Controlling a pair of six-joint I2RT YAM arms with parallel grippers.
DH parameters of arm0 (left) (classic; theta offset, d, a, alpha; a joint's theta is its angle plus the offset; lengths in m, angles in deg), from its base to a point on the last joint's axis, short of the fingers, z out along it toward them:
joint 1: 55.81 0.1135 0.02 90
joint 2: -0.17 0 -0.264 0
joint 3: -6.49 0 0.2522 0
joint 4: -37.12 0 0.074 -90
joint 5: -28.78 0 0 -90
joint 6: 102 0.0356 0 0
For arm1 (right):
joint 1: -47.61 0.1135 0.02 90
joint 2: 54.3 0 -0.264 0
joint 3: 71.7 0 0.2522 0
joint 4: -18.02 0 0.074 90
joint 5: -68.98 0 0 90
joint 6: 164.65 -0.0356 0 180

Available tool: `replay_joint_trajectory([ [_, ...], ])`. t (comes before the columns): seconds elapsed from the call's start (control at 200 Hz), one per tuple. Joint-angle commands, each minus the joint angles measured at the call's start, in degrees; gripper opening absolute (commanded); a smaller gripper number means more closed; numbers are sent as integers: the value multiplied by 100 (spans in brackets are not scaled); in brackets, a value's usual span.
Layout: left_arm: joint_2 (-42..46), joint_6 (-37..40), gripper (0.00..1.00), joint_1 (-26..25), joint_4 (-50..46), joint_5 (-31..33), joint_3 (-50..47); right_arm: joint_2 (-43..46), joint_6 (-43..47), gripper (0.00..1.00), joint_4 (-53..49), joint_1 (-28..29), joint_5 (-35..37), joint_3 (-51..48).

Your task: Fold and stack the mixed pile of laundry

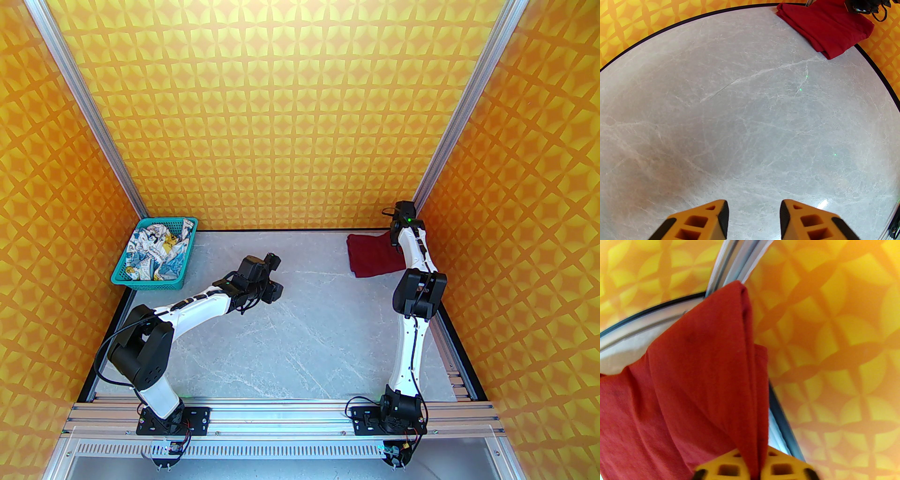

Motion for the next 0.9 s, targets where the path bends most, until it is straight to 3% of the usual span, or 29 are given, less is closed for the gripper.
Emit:
replay_joint_trajectory([
  [0.0,226,-219,41,121,-166,-131,62,74,84,54,322,-36,524,192],
  [0.27,882,-531,43,723,-664,-124,140,1043,-589,60,398,265,4,-779],
  [0.455,1225,-729,52,1898,-1892,256,1006,2238,-1275,61,960,1113,-751,-2599],
  [0.58,742,-553,56,2903,-2690,675,1999,3036,-1976,61,1675,1620,-1633,-3920],
  [0.7,-138,-468,59,3679,-3323,1262,3072,3396,-2449,61,1899,1982,-2519,-4519],
  [0.805,-935,-453,76,4188,-3591,1641,3756,3598,-2601,61,1891,2190,-3057,-4837],
  [0.895,-1685,-421,81,4553,-3891,1730,4387,3753,-2705,61,1973,2315,-3427,-5160],
])
